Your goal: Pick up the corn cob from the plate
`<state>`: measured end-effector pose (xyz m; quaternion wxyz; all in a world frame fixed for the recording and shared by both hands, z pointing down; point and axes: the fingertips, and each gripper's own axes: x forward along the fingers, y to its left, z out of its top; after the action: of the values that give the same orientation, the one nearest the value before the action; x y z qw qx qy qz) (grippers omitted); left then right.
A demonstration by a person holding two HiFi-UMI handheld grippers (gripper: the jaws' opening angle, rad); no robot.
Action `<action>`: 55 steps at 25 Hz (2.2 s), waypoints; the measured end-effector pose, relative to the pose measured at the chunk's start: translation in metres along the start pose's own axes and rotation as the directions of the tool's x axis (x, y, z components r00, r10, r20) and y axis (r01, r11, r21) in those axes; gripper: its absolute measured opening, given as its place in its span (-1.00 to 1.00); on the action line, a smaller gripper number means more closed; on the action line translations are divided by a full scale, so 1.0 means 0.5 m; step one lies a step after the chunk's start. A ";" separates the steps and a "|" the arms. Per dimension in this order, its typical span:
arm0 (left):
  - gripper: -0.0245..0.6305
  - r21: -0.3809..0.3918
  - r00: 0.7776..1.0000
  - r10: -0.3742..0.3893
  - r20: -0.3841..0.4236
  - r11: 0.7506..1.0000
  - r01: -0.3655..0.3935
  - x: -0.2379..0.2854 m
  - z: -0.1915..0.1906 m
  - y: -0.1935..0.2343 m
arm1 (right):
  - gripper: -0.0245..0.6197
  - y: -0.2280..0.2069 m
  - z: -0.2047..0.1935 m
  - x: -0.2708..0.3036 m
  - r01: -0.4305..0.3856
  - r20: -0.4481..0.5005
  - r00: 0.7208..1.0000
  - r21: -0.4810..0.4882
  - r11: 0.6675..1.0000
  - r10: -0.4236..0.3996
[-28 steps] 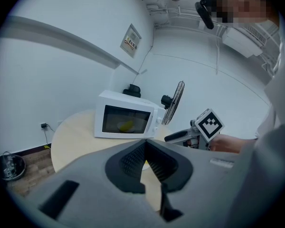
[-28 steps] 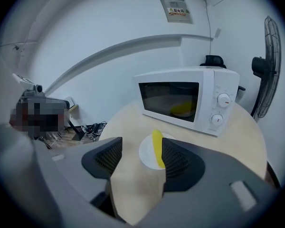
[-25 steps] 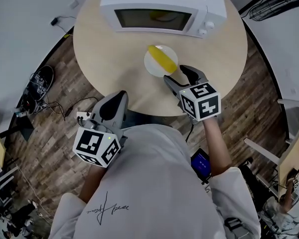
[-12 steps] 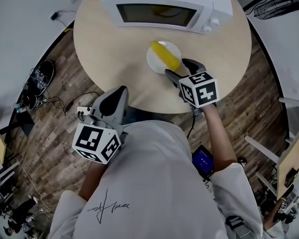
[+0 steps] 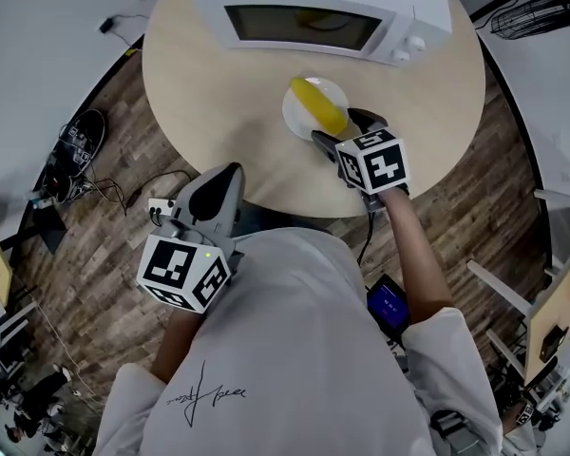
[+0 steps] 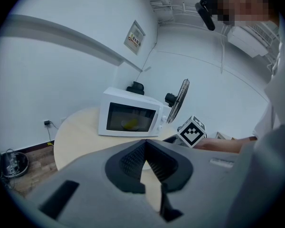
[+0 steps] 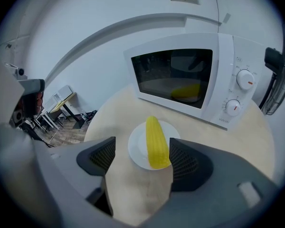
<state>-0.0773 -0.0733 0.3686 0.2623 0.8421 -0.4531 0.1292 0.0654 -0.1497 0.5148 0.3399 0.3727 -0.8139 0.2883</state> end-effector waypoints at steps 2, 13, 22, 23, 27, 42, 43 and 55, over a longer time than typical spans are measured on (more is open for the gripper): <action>-0.95 -0.003 1.000 0.005 0.000 1.000 -0.005 0.001 0.000 0.003 | 0.23 -0.004 -0.005 0.011 0.000 -0.013 1.000 0.002 1.000 0.000; -0.95 -0.019 1.000 0.017 0.001 1.000 -0.017 -0.010 -0.002 0.024 | 0.25 -0.021 -0.015 0.067 0.028 -0.067 0.997 0.000 1.000 -0.028; -0.95 -0.030 1.000 0.024 -0.004 0.999 -0.024 -0.015 -0.002 0.054 | 0.25 -0.027 -0.018 0.107 0.048 -0.111 0.993 -0.023 0.999 -0.050; -0.95 -0.031 1.000 0.024 -0.006 0.999 -0.025 -0.015 -0.002 0.057 | 0.25 -0.029 -0.020 0.112 0.050 -0.119 0.992 -0.028 0.998 -0.053; -0.95 -0.037 0.999 0.032 -0.009 0.999 -0.032 -0.016 0.000 0.070 | 0.25 -0.040 -0.023 0.124 0.059 -0.139 0.988 -0.031 0.998 -0.063; -0.95 -0.053 0.999 0.034 -0.016 0.998 -0.035 -0.009 0.006 0.101 | 0.25 -0.043 -0.021 0.165 0.066 -0.181 0.981 -0.050 0.997 -0.074; -0.95 -0.056 0.999 0.035 -0.017 0.998 -0.036 -0.008 0.006 0.104 | 0.25 -0.043 -0.021 0.170 0.062 -0.184 0.980 -0.051 0.997 -0.071; -0.95 -0.065 0.999 0.041 -0.027 0.997 -0.042 0.005 0.005 0.124 | 0.25 -0.061 -0.028 0.197 0.062 -0.223 0.972 -0.061 0.996 -0.074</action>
<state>-0.1277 -0.1046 0.3876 0.2930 0.8218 -0.4710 0.1306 0.0462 -0.1970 0.6052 0.4496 0.3562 -0.7642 0.2950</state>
